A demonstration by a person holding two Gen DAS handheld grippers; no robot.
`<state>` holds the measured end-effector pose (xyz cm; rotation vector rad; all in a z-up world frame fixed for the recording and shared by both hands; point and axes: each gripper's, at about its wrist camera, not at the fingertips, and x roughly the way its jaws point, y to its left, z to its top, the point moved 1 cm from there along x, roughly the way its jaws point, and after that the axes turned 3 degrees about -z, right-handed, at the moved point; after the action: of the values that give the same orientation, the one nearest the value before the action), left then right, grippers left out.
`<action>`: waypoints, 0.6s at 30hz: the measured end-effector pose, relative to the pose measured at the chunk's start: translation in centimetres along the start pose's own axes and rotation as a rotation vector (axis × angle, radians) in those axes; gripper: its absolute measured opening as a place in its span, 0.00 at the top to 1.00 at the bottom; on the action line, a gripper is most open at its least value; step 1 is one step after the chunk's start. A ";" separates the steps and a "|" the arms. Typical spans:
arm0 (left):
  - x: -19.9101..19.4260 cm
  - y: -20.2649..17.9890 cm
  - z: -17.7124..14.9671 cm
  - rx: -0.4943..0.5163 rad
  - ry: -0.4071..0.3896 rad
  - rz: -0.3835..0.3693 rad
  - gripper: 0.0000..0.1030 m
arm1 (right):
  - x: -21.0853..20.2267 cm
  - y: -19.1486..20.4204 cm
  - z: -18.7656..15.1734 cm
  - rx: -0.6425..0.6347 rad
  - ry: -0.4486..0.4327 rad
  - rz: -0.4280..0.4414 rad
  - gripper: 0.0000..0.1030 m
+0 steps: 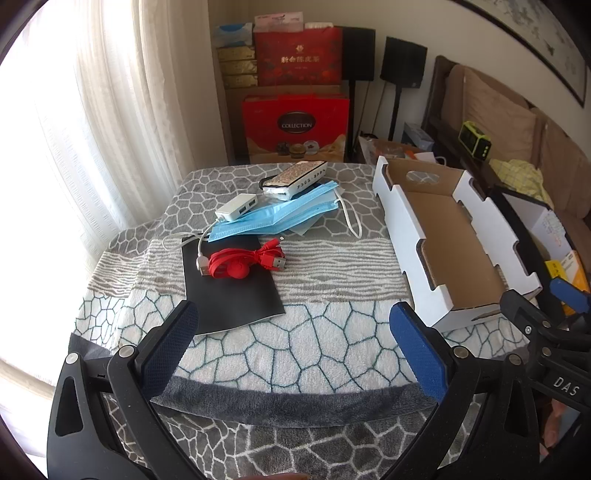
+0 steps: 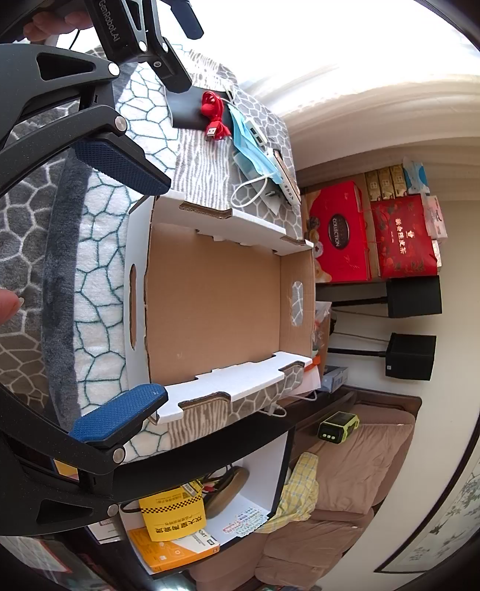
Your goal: Organize objects
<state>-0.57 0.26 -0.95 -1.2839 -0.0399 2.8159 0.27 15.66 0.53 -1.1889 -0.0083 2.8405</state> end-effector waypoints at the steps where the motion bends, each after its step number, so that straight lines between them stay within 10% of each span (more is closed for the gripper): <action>1: 0.0 0.0 0.0 0.000 0.000 0.000 0.00 | 0.0 0.0 0.0 0.000 0.001 0.000 0.00; 18: 0.0 0.0 0.0 0.000 0.000 -0.001 0.00 | -0.1 0.2 0.3 0.002 0.001 0.002 0.00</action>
<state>-0.57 0.25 -0.90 -1.2838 -0.0397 2.8151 0.15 15.48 0.82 -1.1902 -0.0041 2.8412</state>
